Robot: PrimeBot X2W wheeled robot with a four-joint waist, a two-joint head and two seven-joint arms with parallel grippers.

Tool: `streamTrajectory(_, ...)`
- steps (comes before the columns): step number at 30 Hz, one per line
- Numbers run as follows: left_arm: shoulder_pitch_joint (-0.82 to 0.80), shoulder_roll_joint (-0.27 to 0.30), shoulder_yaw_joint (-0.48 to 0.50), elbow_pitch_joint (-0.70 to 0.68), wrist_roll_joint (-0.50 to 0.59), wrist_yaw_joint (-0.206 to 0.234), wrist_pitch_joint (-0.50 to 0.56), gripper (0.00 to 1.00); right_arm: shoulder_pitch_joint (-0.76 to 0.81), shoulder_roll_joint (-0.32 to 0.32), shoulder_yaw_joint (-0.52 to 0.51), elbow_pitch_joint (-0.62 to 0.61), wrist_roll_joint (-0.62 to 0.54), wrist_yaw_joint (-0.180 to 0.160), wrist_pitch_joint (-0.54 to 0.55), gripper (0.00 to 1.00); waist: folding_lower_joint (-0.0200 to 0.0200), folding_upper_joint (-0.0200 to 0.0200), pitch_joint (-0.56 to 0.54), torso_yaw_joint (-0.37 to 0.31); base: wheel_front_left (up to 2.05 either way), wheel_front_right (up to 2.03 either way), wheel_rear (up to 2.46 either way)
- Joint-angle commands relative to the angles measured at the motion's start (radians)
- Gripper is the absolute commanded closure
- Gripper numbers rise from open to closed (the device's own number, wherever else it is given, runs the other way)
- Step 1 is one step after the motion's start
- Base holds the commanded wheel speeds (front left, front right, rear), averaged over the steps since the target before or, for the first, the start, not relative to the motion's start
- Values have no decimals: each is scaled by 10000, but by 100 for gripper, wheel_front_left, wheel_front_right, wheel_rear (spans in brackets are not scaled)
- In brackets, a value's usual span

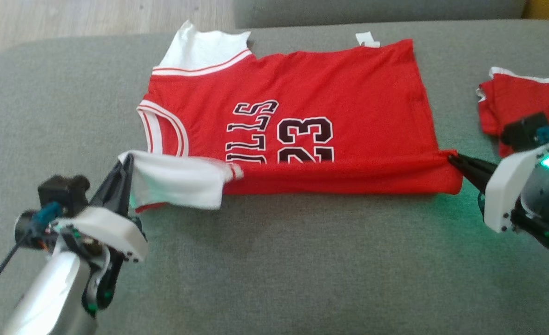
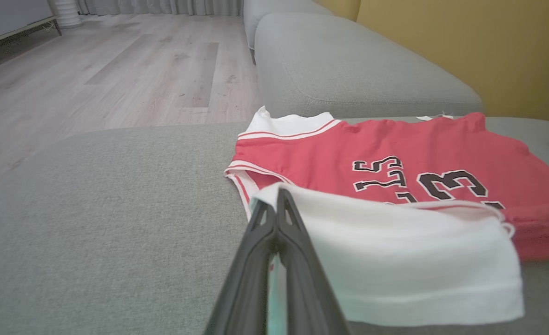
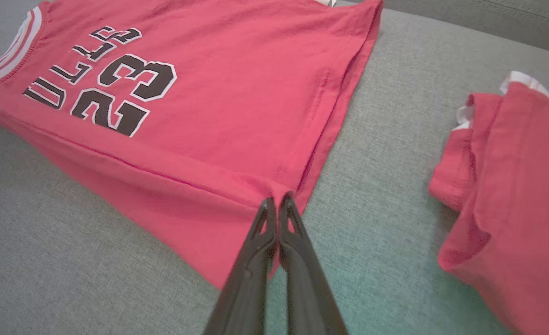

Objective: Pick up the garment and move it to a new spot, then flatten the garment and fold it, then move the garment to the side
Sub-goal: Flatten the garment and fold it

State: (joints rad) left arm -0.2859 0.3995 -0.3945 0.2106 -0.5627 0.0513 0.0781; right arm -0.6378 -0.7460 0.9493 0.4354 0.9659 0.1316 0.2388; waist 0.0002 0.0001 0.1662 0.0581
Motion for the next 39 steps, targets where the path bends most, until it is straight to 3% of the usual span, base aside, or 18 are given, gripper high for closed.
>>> streamTrajectory(1,-624,387,343,-152,90,-48,19,100,-229,-163,-123,-102,-75,-9,20,100,-2,-1,133,44,0,0,0)
streamTrajectory(20,-3462,382,-570,2154,740,-891,941,100,-1599,431,369,785,-493,-9,-133,100,-2,-1,1213,-36,0,0,0)
streamTrajectory(21,-3675,337,-610,2297,789,-923,924,26,-1731,475,344,881,-605,-9,-323,0,-2,-1,1276,-57,0,0,0)
streamTrajectory(22,-3908,286,-627,2436,855,-922,844,0,-1839,543,300,1026,-663,-9,-465,0,-2,-1,1332,-78,0,0,0)
streamTrajectory(26,-4876,-19,-200,2942,972,-471,-253,0,-2303,894,-157,1607,-907,-9,-1420,0,-2,-1,1406,-175,0,0,0)
streamTrajectory(31,-5299,-562,801,3188,529,112,-2373,0,-2560,1396,-1165,2273,-1296,-9,-3441,0,-2,-1,1129,-283,0,0,0)
streamTrajectory(34,-4965,-851,1263,2965,174,91,-3123,0,-2363,1764,-1833,2468,-1464,-9,-4486,0,-2,-1,815,-334,0,0,0)
streamTrajectory(39,-3551,-1214,1795,1618,394,48,-3387,0,-1412,2383,-3656,2294,-1703,-9,-4981,0,-2,-1,261,-348,0,0,0)
